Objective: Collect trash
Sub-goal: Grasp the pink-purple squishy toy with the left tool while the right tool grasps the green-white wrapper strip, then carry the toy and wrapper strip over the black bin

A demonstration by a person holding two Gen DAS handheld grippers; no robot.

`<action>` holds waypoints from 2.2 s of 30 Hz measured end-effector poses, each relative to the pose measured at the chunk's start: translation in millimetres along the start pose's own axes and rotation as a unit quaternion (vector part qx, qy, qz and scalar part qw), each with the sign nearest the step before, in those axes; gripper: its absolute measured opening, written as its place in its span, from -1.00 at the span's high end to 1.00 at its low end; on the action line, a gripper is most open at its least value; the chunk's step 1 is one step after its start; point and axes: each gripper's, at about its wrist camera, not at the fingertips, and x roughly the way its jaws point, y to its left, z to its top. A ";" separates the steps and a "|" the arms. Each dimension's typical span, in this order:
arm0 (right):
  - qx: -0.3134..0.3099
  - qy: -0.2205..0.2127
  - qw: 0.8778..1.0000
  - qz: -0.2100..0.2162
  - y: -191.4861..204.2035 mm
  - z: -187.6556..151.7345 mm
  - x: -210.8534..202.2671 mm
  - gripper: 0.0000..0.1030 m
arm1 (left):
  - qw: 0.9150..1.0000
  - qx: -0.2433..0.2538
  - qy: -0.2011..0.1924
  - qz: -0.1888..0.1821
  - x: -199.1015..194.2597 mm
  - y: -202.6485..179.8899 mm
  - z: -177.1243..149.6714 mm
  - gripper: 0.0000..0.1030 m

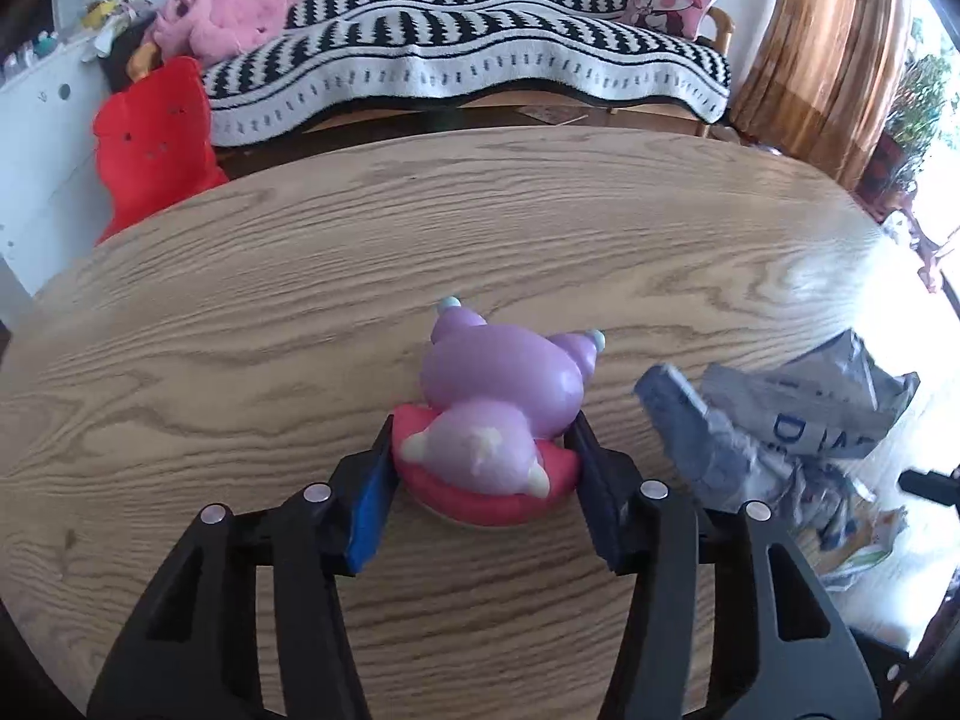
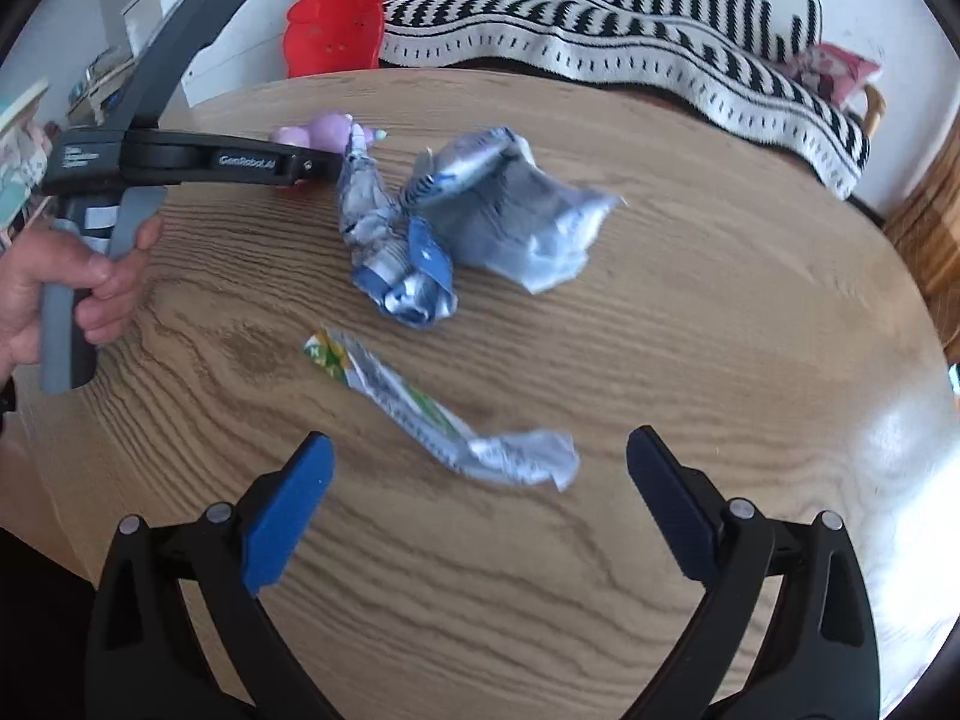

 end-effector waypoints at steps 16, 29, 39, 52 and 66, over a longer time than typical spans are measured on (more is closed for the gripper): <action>0.022 0.010 0.998 0.055 8.8 -11.5 -38.3 0.64 | 0.999 0.015 -0.032 -0.006 -85.7 -36.4 -27.0 -0.03; 0.159 -0.042 0.986 0.001 -120.5 -115.8 -159.7 0.64 | 0.989 0.096 -0.060 -0.100 -141.4 -208.8 -55.9 -0.03; 0.304 -0.031 0.947 -0.096 -235.7 -240.4 -214.7 0.64 | 0.958 0.219 -0.048 -0.180 -147.1 -383.8 -107.3 -0.03; 0.442 0.095 0.883 -0.122 -323.7 -364.7 -187.4 0.64 | 0.931 0.288 -0.024 -0.225 -134.2 -480.6 -148.7 -0.03; 0.459 0.113 0.876 -0.098 -336.8 -368.1 -165.5 0.64 | 0.931 0.289 -0.016 -0.224 -127.2 -486.3 -152.7 -0.03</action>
